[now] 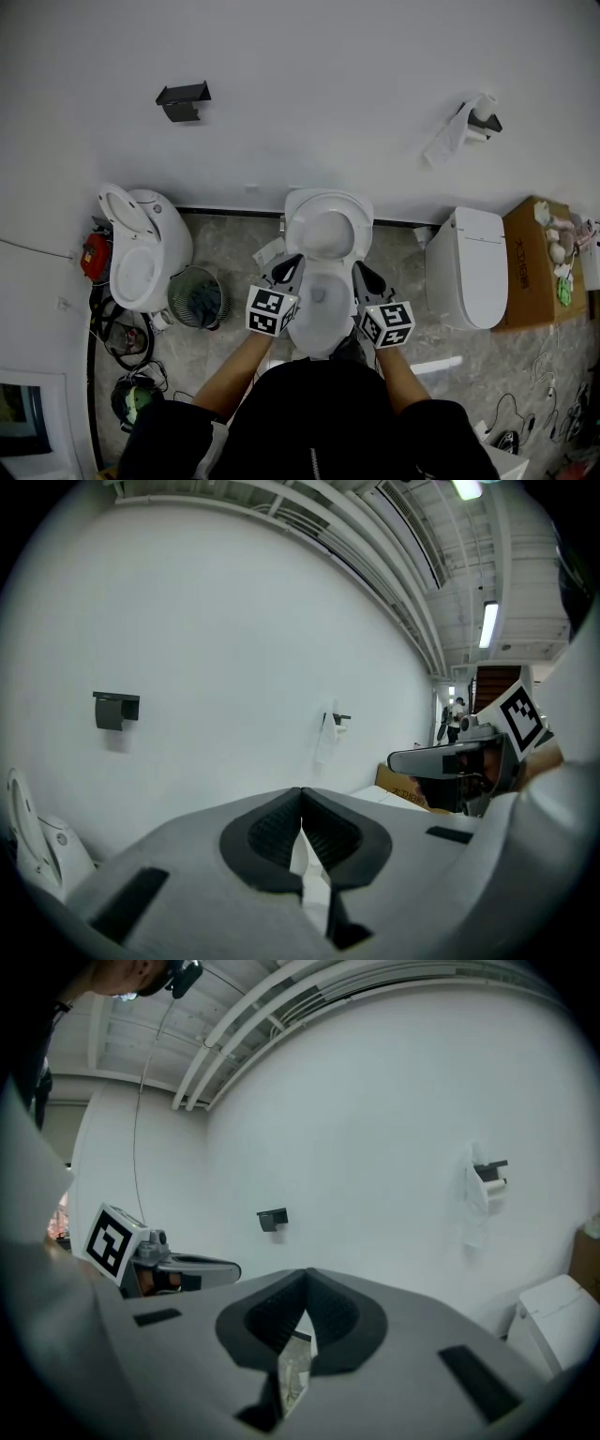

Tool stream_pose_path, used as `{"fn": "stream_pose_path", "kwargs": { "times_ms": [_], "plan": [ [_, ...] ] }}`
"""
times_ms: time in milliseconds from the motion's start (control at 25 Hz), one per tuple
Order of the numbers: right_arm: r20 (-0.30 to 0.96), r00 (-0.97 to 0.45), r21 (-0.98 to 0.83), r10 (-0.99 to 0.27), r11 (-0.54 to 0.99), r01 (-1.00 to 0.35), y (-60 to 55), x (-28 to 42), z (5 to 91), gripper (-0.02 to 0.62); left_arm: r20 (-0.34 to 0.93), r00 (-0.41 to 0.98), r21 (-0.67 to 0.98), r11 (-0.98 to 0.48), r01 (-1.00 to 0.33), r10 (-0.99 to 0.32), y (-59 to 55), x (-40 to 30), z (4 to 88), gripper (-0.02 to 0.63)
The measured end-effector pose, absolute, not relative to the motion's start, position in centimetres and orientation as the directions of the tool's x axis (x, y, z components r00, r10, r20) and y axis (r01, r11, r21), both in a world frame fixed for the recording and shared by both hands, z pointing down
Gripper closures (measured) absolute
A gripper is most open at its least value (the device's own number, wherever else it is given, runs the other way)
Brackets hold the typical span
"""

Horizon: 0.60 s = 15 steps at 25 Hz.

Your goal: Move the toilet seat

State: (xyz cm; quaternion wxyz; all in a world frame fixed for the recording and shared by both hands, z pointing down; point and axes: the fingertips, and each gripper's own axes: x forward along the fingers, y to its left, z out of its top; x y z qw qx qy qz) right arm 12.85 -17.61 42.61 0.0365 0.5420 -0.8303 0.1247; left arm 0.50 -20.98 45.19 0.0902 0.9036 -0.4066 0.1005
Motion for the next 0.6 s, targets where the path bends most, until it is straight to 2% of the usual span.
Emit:
{"fn": "stream_pose_path", "kwargs": {
  "times_ms": [600],
  "plan": [
    [0.204,-0.413,-0.192,-0.887,0.378,-0.906,-18.0,13.48,43.32,0.594,0.27,0.644,0.085,-0.649,-0.756,-0.716,-21.48,0.99,45.71,0.603]
  ]
}}
